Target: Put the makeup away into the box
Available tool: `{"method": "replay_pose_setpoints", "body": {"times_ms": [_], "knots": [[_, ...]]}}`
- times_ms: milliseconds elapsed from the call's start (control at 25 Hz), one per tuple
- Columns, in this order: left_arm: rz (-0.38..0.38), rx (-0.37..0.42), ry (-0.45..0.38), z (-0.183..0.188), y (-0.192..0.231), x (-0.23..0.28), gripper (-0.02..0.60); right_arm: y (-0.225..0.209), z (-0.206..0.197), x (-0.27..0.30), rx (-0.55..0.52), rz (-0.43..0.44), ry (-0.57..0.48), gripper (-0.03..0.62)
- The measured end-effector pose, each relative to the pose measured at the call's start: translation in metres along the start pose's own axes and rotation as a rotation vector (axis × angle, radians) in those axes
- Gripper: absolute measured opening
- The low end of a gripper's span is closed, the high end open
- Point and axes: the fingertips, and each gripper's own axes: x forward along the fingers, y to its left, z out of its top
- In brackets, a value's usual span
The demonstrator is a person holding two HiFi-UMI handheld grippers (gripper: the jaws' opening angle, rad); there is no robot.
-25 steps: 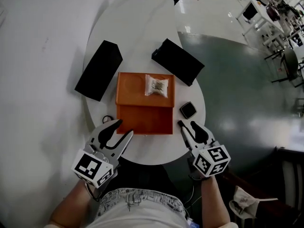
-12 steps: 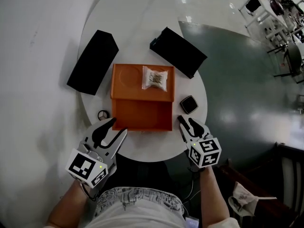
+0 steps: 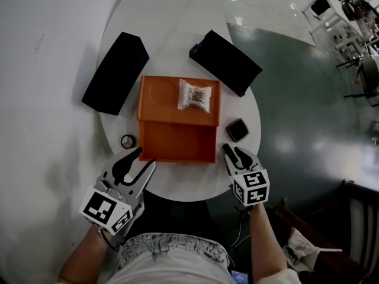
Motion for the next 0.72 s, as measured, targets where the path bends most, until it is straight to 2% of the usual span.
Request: {"method": "replay_pose_setpoints", "body": {"times_ms": [200,400,720], "knots": [[0.007,-0.006,-0.003,-0.002,0.001,-0.001,0.181,0.000,-0.005,0.004,-0.052,-0.014,0.033,0.126],[0.009,-0.010,-0.008,-0.002,0.002,-0.002,0.181,-0.002,-0.008,0.003,-0.057,-0.029,0.038,0.106],[0.004,-0.012,-0.024,0.002,0.004,-0.005,0.181,-0.003,0.012,-0.011,-0.036,-0.039,-0.009,0.103]]}}
